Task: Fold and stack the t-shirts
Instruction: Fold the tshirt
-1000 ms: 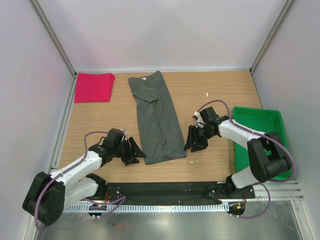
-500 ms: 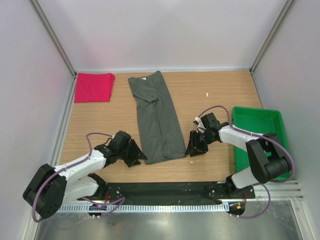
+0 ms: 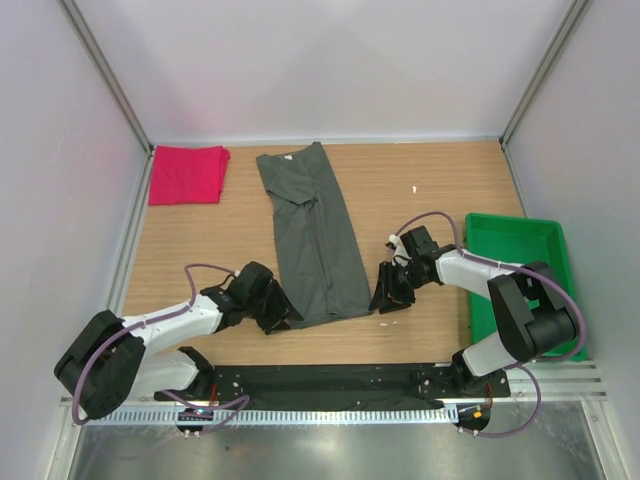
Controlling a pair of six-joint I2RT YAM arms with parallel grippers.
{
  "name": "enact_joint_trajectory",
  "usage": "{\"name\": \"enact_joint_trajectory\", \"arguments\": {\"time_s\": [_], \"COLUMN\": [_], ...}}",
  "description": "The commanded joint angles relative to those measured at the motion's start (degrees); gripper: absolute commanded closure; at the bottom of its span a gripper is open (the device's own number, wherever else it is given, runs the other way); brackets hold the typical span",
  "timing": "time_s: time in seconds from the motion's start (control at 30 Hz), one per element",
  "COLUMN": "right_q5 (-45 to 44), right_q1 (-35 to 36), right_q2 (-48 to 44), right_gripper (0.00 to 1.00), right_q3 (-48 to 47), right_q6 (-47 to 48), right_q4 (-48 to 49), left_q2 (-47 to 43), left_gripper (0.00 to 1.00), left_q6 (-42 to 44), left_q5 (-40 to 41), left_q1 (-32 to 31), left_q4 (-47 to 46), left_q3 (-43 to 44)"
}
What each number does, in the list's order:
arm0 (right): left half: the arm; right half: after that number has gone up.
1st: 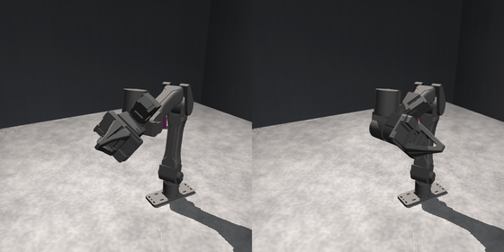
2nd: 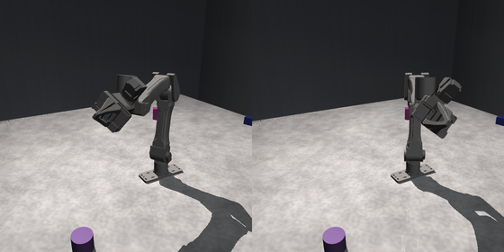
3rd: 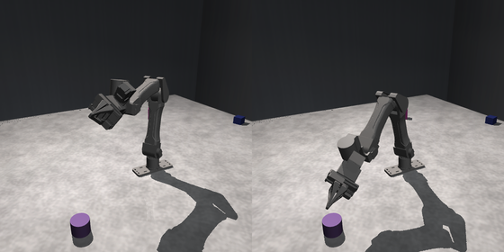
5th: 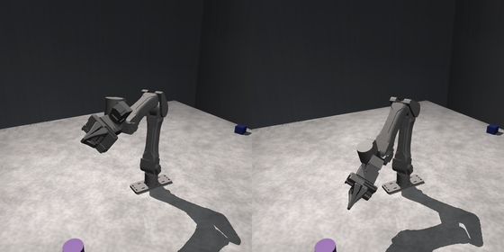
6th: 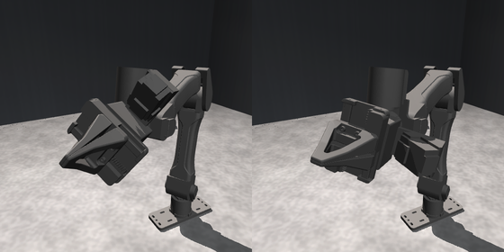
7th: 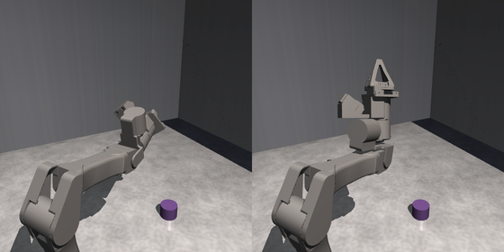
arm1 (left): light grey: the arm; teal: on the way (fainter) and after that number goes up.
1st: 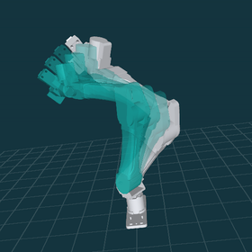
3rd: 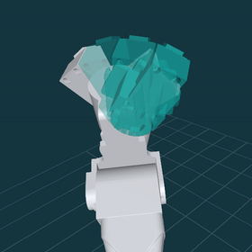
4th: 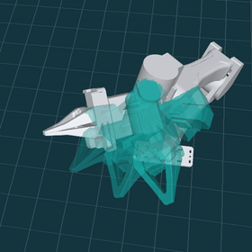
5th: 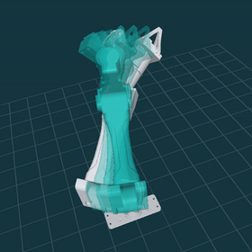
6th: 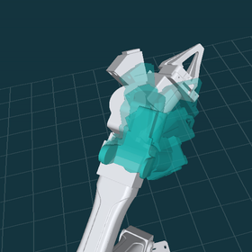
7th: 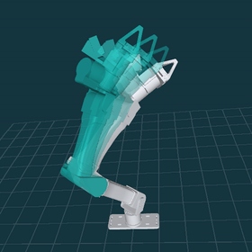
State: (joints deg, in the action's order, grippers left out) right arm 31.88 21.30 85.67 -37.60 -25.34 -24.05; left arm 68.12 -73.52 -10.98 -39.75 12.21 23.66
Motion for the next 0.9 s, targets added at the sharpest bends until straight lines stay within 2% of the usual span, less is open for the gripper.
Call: {"name": "enact_joint_trajectory", "arguments": {"time_s": [0.0,0.2,0.53,0.87], "right_q5": [0.8,1.8,4.2,4.6], "right_q1": [-0.2,-0.3,-0.3,-0.3], "right_q2": [0.7,1.7,3.7,4.9], "right_gripper": [0.59,0.53,0.52,0.52], "right_q3": [-0.1,-0.8,0.9,2.1], "right_q6": [1.2,0.7,-2.6,-2.9], "right_q4": [1.6,2.4,6.6,7.3], "left_q2": [1.8,2.9,4.9,7.3], "left_gripper": [0.54,0.55,0.56,0.67], "left_q6": [0.0,0.0,0.0,0.3], "left_q5": [3.8,4.0,3.3,2.2], "left_q1": [-0.7,-0.9,-0.9,-0.9], "left_q4": [1.3,0.8,-0.6,-3.5], "left_q3": [0.0,-0.3,-0.8,-1.7]}}
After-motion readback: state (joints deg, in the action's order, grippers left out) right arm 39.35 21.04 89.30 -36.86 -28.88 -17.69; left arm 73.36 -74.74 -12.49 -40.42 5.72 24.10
